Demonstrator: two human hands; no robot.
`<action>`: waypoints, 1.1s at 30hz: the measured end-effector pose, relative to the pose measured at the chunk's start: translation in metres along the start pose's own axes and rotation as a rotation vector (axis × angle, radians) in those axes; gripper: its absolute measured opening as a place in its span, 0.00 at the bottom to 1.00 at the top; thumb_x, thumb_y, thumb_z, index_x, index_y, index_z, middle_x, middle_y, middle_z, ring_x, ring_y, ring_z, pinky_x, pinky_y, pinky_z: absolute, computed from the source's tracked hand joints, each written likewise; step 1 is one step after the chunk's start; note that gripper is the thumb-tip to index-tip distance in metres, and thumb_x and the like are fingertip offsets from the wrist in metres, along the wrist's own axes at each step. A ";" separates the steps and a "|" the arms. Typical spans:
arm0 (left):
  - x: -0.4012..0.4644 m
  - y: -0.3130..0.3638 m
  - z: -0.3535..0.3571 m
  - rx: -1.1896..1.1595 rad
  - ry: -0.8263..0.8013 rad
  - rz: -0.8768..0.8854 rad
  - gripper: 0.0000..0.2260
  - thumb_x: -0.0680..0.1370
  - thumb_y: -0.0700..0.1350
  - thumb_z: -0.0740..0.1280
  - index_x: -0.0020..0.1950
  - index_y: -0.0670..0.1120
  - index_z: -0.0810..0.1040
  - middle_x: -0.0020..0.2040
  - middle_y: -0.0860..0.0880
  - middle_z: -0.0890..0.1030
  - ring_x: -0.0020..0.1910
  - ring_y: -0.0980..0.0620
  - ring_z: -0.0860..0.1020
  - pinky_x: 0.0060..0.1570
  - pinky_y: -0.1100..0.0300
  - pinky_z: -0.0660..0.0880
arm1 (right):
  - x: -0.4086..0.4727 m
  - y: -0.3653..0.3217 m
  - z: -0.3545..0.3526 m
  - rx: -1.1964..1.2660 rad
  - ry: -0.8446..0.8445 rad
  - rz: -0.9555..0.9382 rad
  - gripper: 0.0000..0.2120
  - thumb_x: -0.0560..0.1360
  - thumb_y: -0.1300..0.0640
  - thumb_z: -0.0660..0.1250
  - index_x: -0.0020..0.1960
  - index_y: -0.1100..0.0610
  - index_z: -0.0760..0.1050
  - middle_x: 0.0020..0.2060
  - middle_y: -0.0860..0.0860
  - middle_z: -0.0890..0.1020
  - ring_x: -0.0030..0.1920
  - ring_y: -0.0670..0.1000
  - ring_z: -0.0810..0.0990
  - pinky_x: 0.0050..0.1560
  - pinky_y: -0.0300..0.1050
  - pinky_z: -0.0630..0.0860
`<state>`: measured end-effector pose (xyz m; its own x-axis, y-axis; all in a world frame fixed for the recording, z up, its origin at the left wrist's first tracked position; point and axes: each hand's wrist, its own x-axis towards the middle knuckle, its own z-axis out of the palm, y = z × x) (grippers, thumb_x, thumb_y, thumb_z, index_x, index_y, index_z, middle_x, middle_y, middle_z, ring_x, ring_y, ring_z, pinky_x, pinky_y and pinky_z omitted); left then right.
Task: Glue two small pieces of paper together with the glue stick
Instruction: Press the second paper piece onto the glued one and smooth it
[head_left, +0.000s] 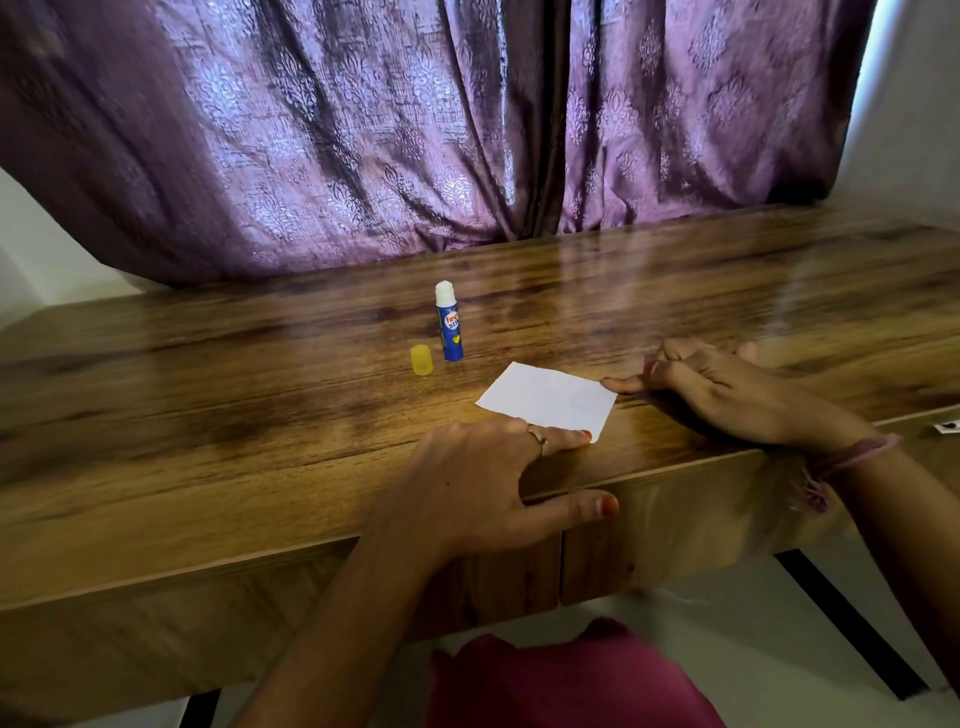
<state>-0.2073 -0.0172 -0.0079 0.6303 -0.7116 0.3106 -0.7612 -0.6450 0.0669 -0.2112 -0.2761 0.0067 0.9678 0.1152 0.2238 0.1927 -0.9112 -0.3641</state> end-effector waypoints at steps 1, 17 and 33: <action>0.000 0.000 0.000 -0.012 0.013 -0.015 0.34 0.68 0.78 0.44 0.67 0.65 0.67 0.52 0.57 0.81 0.42 0.62 0.72 0.33 0.64 0.64 | -0.001 -0.003 0.000 0.017 0.012 -0.009 0.20 0.77 0.38 0.46 0.38 0.31 0.75 0.35 0.43 0.69 0.44 0.36 0.70 0.53 0.55 0.60; -0.001 0.002 0.005 0.077 0.159 -0.250 0.37 0.69 0.76 0.40 0.66 0.58 0.71 0.44 0.59 0.68 0.39 0.60 0.69 0.32 0.63 0.62 | -0.029 -0.024 -0.007 0.151 -0.125 -0.124 0.20 0.81 0.48 0.49 0.52 0.35 0.79 0.47 0.45 0.76 0.54 0.39 0.72 0.58 0.39 0.55; -0.004 0.004 -0.001 0.176 -0.013 0.046 0.34 0.71 0.75 0.40 0.73 0.62 0.56 0.43 0.54 0.70 0.33 0.59 0.67 0.26 0.64 0.60 | -0.026 -0.025 -0.008 0.204 -0.192 -0.057 0.19 0.83 0.52 0.49 0.40 0.52 0.74 0.39 0.44 0.74 0.46 0.39 0.72 0.57 0.50 0.57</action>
<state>-0.2131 -0.0166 -0.0080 0.5982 -0.7444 0.2967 -0.7515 -0.6497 -0.1147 -0.2427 -0.2592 0.0175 0.9636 0.2548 0.0813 0.2579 -0.8048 -0.5345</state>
